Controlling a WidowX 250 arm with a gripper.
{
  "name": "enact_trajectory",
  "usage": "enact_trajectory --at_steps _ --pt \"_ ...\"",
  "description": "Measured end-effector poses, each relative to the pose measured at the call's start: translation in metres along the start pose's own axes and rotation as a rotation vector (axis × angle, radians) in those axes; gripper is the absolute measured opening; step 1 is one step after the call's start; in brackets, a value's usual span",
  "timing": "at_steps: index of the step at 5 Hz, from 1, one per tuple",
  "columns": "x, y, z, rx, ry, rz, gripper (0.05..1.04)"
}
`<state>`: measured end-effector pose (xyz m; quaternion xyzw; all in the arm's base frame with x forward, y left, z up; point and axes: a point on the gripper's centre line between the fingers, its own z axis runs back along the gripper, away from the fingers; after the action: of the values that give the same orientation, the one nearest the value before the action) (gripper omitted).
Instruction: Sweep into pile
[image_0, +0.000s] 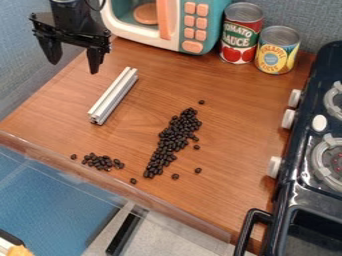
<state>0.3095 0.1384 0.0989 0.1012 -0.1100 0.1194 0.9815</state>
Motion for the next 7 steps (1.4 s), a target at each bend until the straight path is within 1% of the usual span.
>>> enact_trajectory --at_steps 1,2,3,4,5,6,7 --pt "-0.004 -0.004 -0.01 -0.016 0.042 -0.005 1.0" --pt "0.013 -0.006 -0.015 -0.1 0.09 -0.037 1.0" --pt "0.028 0.001 -0.016 -0.118 0.099 -0.019 1.0" --pt "0.038 0.001 -0.029 -0.124 0.122 -0.008 1.0" --pt "0.041 0.0 -0.035 -0.112 0.101 -0.001 1.0" --pt "0.039 -0.007 -0.045 -0.102 0.102 -0.01 1.0" --pt "0.043 -0.02 -0.046 -0.093 0.088 -0.008 1.0"
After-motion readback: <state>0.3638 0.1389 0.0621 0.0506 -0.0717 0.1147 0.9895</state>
